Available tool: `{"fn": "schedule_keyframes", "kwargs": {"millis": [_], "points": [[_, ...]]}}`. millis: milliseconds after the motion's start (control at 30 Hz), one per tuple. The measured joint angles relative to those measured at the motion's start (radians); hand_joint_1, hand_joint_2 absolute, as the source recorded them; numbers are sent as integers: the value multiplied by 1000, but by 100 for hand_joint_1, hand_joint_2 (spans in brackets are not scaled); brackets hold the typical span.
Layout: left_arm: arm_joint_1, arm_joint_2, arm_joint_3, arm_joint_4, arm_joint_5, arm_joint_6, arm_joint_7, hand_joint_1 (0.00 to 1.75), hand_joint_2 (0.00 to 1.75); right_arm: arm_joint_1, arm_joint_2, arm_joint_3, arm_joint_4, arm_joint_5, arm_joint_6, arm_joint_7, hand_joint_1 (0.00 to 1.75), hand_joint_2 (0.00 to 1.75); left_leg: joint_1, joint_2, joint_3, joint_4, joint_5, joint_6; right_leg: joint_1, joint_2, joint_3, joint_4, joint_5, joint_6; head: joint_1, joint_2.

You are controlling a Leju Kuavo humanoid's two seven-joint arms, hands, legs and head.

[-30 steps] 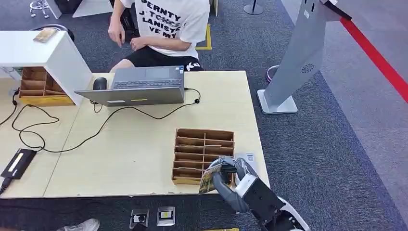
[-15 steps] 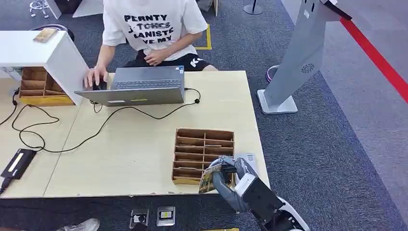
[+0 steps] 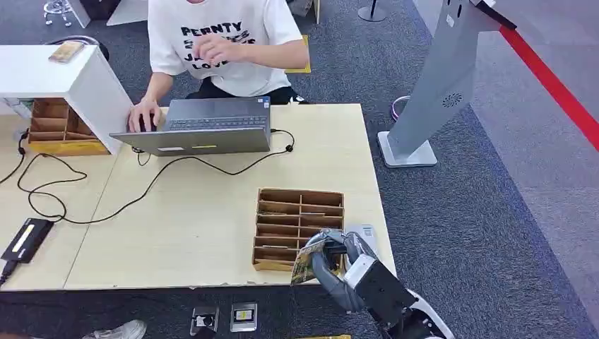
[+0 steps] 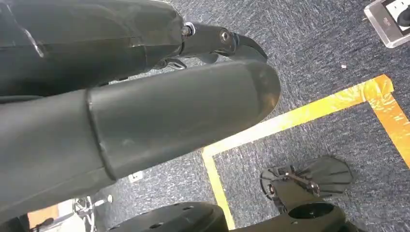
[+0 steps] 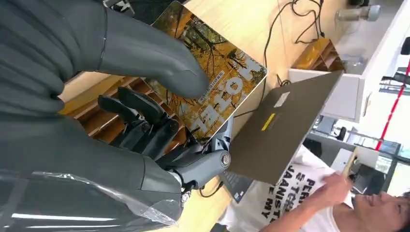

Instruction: Pass the card to the sensor for recognition and then transmit it.

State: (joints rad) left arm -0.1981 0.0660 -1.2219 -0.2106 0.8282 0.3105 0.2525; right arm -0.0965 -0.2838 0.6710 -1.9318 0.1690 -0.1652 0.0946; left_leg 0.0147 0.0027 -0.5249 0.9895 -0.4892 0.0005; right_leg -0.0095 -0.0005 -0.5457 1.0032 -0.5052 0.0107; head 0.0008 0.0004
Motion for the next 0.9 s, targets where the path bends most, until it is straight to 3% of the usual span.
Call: {"fn": "schedule_keyframes", "kwargs": {"millis": [900], "points": [[1,-2,1,0,17,11,7,0,0,9,0,0,12,-20,13,-48,175,175,0,0,0,0,0,0,0,0,0,0,0,0,0,0]]}}
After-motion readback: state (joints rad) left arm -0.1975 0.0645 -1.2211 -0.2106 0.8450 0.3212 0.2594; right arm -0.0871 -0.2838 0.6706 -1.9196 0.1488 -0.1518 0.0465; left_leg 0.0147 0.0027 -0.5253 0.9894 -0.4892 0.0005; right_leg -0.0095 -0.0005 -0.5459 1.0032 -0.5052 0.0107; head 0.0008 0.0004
